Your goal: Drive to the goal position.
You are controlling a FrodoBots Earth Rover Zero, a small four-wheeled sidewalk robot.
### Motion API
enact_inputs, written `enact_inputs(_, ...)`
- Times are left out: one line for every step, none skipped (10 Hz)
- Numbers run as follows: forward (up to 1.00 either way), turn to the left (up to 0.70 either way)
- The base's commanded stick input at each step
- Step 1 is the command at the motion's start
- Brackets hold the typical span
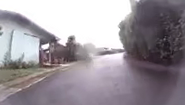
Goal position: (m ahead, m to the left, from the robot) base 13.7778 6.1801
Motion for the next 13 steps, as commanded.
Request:
enact_inputs(0.7, -0.35)
enact_inputs(0.7, -0.35)
enact_inputs(0.7, -0.35)
enact_inputs(0.7, -0.35)
enact_inputs(0.7, -0.35)
enact_inputs(0.7, -0.35)
enact_inputs(0.7, -0.35)
enact_inputs(0.7, -0.3)
enact_inputs(0.7, -0.15)
enact_inputs(0.7, 0.0)
enact_inputs(0.7, 0.0)
enact_inputs(0.7, 0.0)
enact_inputs(0.7, 0.0)
